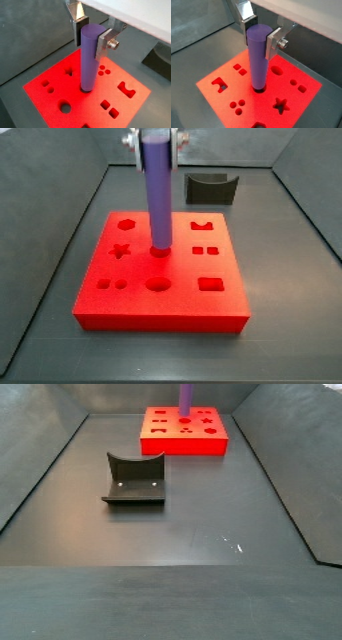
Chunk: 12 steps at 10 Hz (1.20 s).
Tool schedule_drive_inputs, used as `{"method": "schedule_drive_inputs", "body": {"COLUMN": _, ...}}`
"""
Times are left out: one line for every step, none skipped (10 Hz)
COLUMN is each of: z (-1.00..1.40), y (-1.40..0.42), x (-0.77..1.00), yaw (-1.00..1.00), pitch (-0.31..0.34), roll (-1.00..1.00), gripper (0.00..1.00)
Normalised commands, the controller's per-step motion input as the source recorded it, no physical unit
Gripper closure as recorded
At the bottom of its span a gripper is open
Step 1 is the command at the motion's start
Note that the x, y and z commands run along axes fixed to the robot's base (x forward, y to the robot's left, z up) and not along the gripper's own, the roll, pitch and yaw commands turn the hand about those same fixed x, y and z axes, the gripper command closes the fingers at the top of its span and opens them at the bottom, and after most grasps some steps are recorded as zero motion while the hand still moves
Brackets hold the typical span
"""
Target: Insert the round object.
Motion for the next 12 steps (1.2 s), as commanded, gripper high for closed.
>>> {"method": "schedule_drive_inputs", "body": {"z": -0.39, "y": 0.0, "x": 0.0, "yaw": 0.0, "pitch": -0.054, "roll": 0.05, "gripper": 1.0}}
{"method": "schedule_drive_inputs", "body": {"z": -0.37, "y": 0.0, "x": -0.02, "yaw": 0.0, "pitch": -0.044, "roll": 0.05, "gripper": 1.0}}
{"method": "schedule_drive_inputs", "body": {"z": -0.4, "y": 0.0, "x": 0.0, "yaw": 0.0, "pitch": -0.064, "roll": 0.03, "gripper": 1.0}}
{"method": "schedule_drive_inputs", "body": {"z": -0.41, "y": -0.01, "x": 0.0, "yaw": 0.0, "pitch": -0.07, "roll": 0.06, "gripper": 1.0}}
{"method": "schedule_drive_inputs", "body": {"z": -0.51, "y": -0.12, "x": 0.0, "yaw": 0.0, "pitch": -0.117, "roll": 0.18, "gripper": 1.0}}
{"method": "schedule_drive_inputs", "body": {"z": -0.57, "y": -0.15, "x": 0.0, "yaw": 0.0, "pitch": -0.129, "roll": 0.23, "gripper": 1.0}}
{"method": "schedule_drive_inputs", "body": {"z": -0.61, "y": -0.13, "x": 0.0, "yaw": 0.0, "pitch": -0.12, "roll": 0.24, "gripper": 1.0}}
{"method": "schedule_drive_inputs", "body": {"z": -0.62, "y": -0.12, "x": 0.0, "yaw": 0.0, "pitch": -0.11, "roll": 0.22, "gripper": 1.0}}
{"method": "schedule_drive_inputs", "body": {"z": -0.63, "y": -0.08, "x": 0.0, "yaw": 0.0, "pitch": -0.114, "roll": 0.15, "gripper": 1.0}}
{"method": "schedule_drive_inputs", "body": {"z": -0.65, "y": -0.05, "x": 0.0, "yaw": 0.0, "pitch": -0.113, "roll": 0.05, "gripper": 1.0}}
{"method": "schedule_drive_inputs", "body": {"z": -0.61, "y": -0.01, "x": -0.03, "yaw": -0.03, "pitch": -0.1, "roll": 0.02, "gripper": 1.0}}
{"method": "schedule_drive_inputs", "body": {"z": 0.0, "y": 0.0, "x": 0.0, "yaw": 0.0, "pitch": 0.0, "roll": 0.0, "gripper": 1.0}}
